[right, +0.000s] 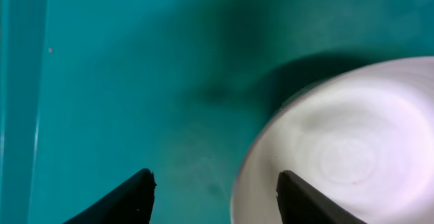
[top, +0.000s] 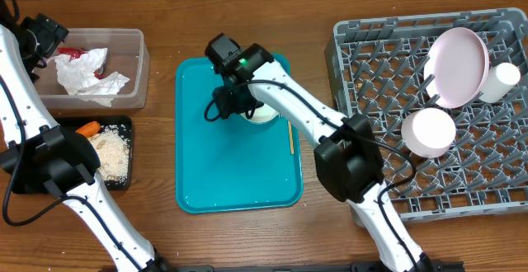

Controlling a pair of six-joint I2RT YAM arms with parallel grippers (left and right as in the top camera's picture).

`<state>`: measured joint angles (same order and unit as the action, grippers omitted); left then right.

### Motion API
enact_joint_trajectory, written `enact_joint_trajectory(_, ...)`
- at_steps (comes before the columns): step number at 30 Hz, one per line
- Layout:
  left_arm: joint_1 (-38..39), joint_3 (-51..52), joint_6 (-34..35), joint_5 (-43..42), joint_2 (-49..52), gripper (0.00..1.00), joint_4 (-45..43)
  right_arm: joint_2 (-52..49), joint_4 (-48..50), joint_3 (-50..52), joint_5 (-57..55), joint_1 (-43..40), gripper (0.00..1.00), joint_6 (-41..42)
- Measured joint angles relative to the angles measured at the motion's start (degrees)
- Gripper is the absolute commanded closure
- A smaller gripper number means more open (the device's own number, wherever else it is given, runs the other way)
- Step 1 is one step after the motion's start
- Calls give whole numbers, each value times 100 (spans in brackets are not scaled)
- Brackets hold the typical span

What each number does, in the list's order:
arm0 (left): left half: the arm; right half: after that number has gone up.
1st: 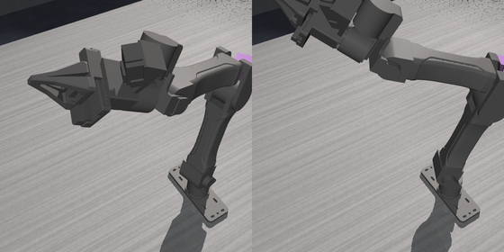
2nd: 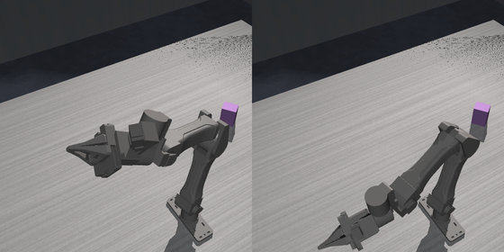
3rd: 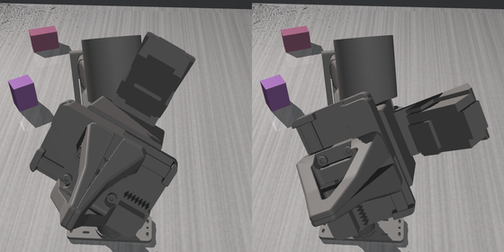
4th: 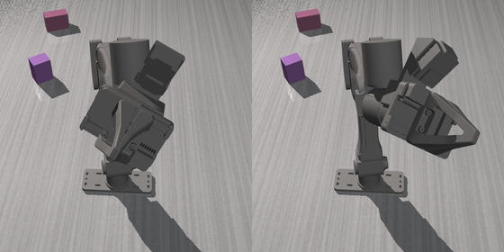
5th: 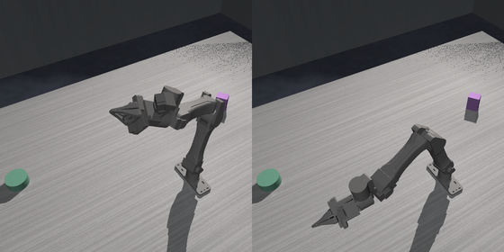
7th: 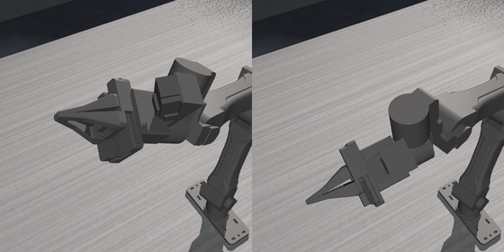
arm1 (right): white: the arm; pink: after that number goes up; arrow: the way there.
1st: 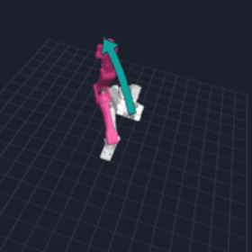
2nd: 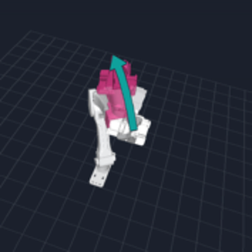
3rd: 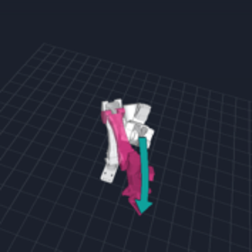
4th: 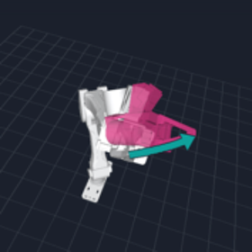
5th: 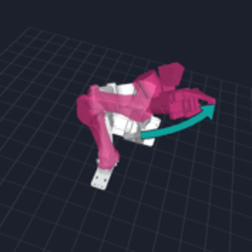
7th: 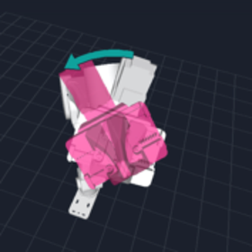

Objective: Sort waste into correct bins and load items into the dishwasher rack
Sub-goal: 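Carry the white bowl right over the grey dish rack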

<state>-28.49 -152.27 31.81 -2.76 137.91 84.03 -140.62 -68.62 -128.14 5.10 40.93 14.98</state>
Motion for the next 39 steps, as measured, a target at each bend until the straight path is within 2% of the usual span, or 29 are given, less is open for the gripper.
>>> enact_joint_trajectory(3, 0, 0, -2, 0, 0, 0, 0, -133, 7, 0, 0, 11, 50, 2)
enact_joint_trajectory(6, 0, 0, 0, 0, 0, 0, 0, -173, 17, 0, -4, 9, 66, 17)
enact_joint_trajectory(14, 0, 0, 0, 0, 0, 0, 0, -173, -210, -48, -31, 9, 96, 70)
enact_joint_trajectory(23, 0, 0, 0, 0, 0, 0, 0, -173, -1300, -1261, 168, -164, 96, 153)
enact_joint_trajectory(28, 0, 0, 0, 0, 0, 0, 0, 103, -1746, -1628, 516, -557, 96, 151)
enact_joint_trajectory(32, 0, 0, 0, 0, 0, 0, 0, 605, -2037, -1703, 1023, -1241, 96, 138)
enact_joint_trajectory(39, 0, 0, 0, 0, 0, 0, 0, 1237, -2603, -1775, 2402, -3049, 96, -223)
